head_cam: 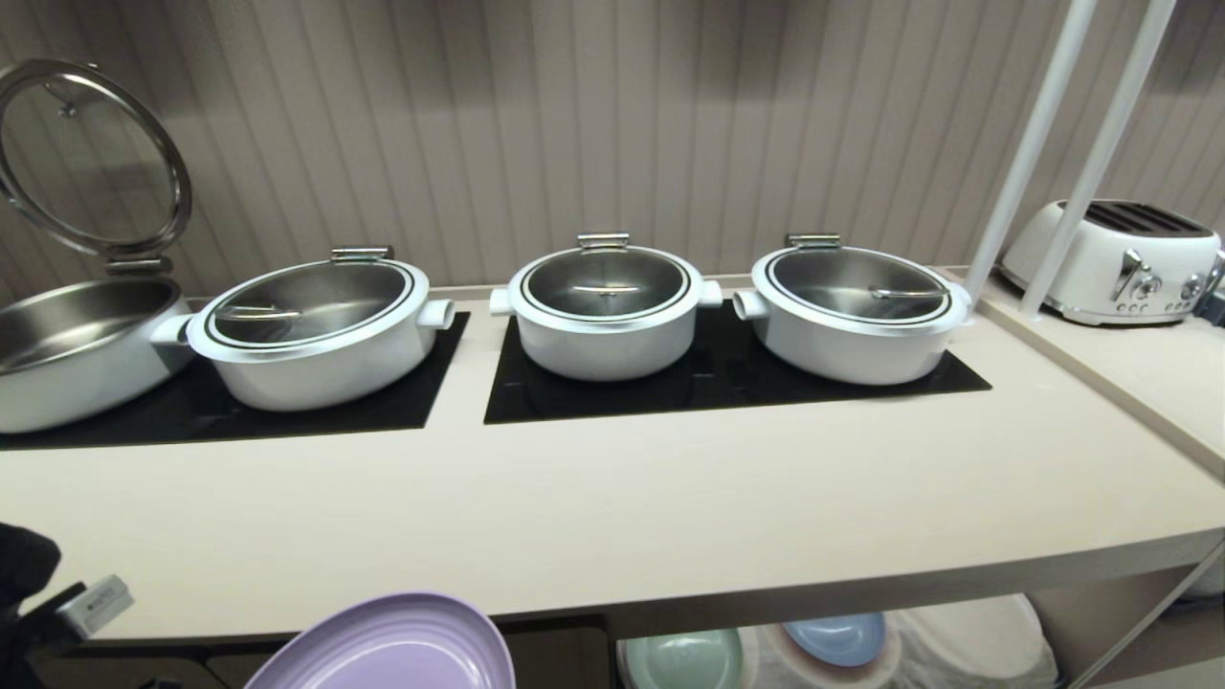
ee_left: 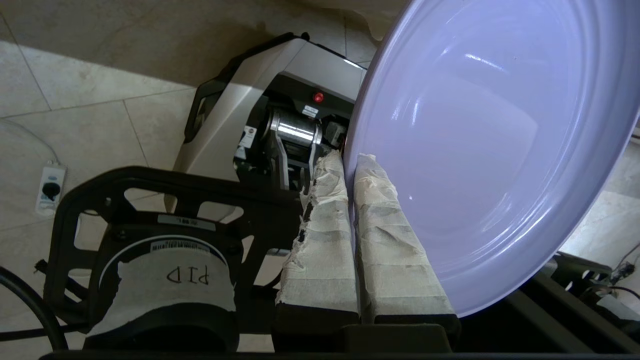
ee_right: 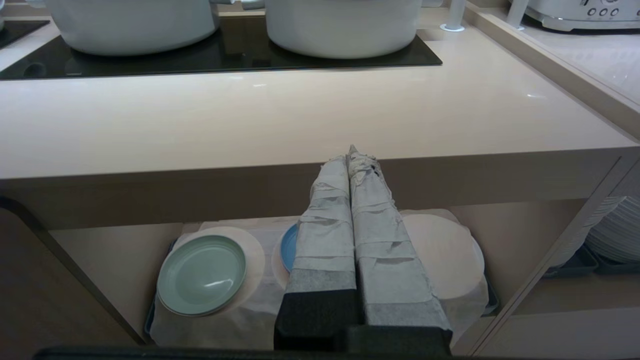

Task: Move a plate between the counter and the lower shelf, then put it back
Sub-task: Put the plate in the cupboard

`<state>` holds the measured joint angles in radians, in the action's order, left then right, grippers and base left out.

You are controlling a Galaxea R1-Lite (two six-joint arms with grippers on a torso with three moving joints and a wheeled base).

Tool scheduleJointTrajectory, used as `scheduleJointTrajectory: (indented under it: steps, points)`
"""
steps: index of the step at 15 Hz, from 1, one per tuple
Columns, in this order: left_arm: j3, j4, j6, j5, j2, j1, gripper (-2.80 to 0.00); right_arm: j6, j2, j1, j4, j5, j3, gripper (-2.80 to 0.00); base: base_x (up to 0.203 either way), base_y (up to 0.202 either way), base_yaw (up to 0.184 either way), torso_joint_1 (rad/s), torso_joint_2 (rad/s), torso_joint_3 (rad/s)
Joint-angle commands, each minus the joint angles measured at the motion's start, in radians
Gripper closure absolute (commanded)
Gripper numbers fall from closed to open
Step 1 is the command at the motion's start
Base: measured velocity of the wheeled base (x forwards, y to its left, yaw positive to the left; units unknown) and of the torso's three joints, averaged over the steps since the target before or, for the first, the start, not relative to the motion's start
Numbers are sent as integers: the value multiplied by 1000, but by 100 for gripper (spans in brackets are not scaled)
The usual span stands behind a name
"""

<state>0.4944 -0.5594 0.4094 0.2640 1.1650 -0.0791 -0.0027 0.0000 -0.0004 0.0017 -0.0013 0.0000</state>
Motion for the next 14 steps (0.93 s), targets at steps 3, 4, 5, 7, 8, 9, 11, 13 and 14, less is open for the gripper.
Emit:
scheduleJointTrajectory:
  steps: [3, 4, 5, 7, 8, 9, 11, 13, 14]
  points:
    - [-39, -2, 2, 1, -64, 2, 0, 0, 0, 0, 0, 0, 0, 0, 0, 0, 0, 0, 0, 0]
    - [-36, -2, 2, 1, -64, 4, 0, 0, 0, 0, 0, 0, 0, 0, 0, 0, 0, 0, 0, 0]
    - [-36, -1, 0, 1, -64, 9, 0, 0, 0, 0, 0, 1, 0, 0, 0, 0, 0, 0, 0, 0]
    - [-39, -2, 0, 0, -67, 21, 0, 0, 0, 0, 0, 0, 0, 0, 0, 0, 0, 0, 0, 0]
    - [-39, -3, 0, 0, -71, 22, 0, 0, 0, -1, 0, 0, 0, 0, 0, 0, 0, 0, 0, 0]
    - [-39, -2, 0, -2, -71, 22, 0, 0, 0, -1, 0, 0, 0, 0, 0, 0, 0, 0, 0, 0]
    - [-36, -2, -1, -2, -71, 24, 0, 0, 0, 0, 0, 0, 0, 0, 0, 0, 0, 0, 0, 0]
    - [-36, -2, -1, -3, -76, 24, 0, 0, 0, -1, 0, 0, 0, 0, 0, 0, 0, 0, 0, 0]
    - [-37, -2, -1, -2, -76, 24, 0, 0, 0, 0, 0, 0, 0, 0, 0, 0, 0, 0, 0, 0]
